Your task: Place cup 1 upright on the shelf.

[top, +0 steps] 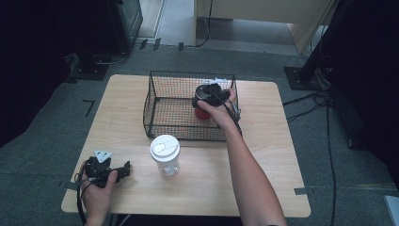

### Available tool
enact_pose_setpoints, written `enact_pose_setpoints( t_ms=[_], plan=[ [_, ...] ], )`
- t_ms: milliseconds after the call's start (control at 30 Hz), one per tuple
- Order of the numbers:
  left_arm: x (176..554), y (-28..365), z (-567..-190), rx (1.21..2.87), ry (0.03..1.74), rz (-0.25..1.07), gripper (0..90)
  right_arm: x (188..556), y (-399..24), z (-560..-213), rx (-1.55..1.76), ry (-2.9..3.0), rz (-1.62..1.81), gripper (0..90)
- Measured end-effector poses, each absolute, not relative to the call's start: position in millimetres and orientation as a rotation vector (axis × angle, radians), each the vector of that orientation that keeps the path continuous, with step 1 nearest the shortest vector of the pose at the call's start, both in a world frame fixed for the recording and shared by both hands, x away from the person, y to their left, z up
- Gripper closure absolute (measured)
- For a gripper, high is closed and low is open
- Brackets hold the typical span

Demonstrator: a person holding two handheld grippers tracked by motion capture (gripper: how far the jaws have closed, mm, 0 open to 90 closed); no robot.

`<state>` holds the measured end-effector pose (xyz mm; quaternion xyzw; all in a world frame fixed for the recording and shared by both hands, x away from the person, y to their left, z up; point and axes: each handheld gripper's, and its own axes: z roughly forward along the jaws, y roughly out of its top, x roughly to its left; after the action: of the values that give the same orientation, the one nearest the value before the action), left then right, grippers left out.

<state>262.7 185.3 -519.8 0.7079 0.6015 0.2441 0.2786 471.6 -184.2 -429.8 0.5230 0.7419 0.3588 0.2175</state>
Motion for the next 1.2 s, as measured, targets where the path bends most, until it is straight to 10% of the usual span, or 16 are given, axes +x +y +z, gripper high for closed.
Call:
enact_pose_setpoints(
  t_ms=[1200],
  plan=[
    [262.7,185.1,-519.9,1.895,1.614,0.655,0.0,439.6,-185.2,-384.5,1.266,2.02,0.926,1.1]
  ],
)
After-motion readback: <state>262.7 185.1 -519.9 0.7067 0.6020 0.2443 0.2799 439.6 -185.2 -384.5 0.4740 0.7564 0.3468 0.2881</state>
